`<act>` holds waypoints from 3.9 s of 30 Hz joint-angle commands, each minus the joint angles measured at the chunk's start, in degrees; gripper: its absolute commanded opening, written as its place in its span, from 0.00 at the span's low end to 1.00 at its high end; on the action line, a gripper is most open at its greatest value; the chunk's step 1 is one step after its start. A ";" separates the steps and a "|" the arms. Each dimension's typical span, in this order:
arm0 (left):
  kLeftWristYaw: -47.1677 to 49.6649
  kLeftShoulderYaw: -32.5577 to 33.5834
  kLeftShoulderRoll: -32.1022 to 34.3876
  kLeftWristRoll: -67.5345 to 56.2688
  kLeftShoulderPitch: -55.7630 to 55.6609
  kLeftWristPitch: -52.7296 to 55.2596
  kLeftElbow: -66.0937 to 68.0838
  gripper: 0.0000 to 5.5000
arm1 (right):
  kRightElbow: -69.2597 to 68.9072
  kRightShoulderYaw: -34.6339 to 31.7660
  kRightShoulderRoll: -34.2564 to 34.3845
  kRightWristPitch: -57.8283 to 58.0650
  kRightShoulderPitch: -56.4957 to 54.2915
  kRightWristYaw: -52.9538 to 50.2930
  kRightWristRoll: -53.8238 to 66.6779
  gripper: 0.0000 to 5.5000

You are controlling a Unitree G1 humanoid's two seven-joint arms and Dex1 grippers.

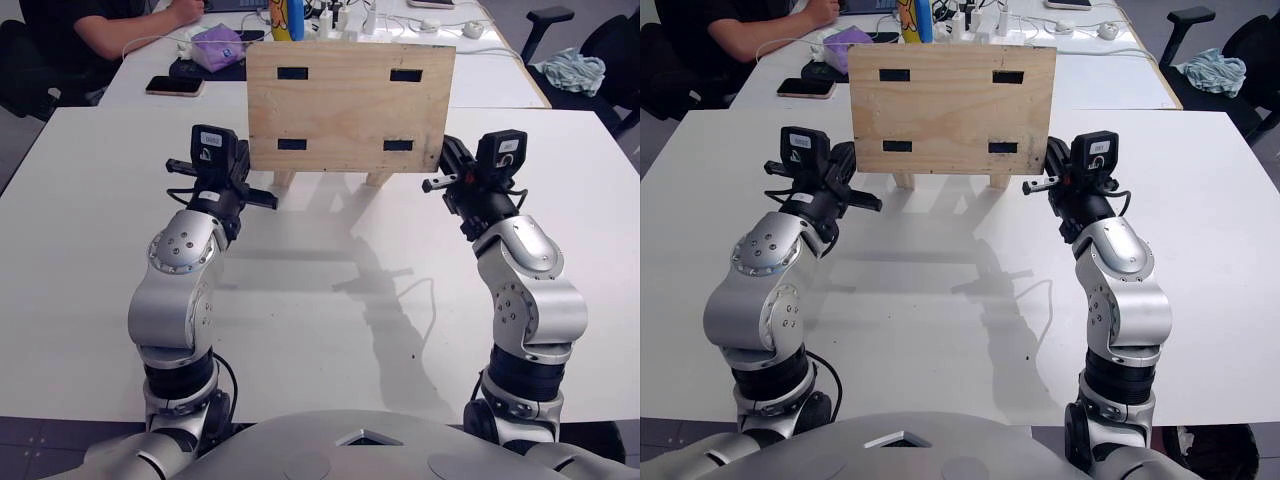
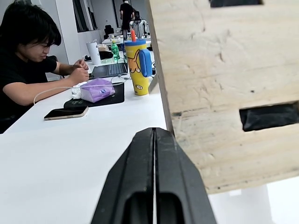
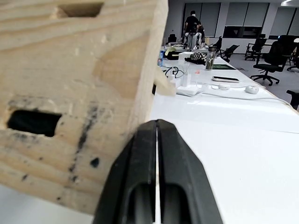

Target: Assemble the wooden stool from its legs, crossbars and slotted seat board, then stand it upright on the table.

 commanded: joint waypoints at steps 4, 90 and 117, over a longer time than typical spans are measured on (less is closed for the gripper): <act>-4.89 -3.00 -2.33 -6.86 -6.15 -0.48 -0.36 0.00 | -0.65 3.06 2.43 -0.27 -5.39 2.42 5.39 0.00; -9.40 -9.68 9.42 -6.88 33.41 -44.37 17.34 0.00 | 11.92 13.57 -9.50 -34.09 25.80 9.01 -3.24 0.00; -5.82 -6.92 10.70 0.98 34.77 -40.65 22.77 0.00 | 16.26 10.93 -6.20 -21.63 28.27 6.86 -4.06 0.00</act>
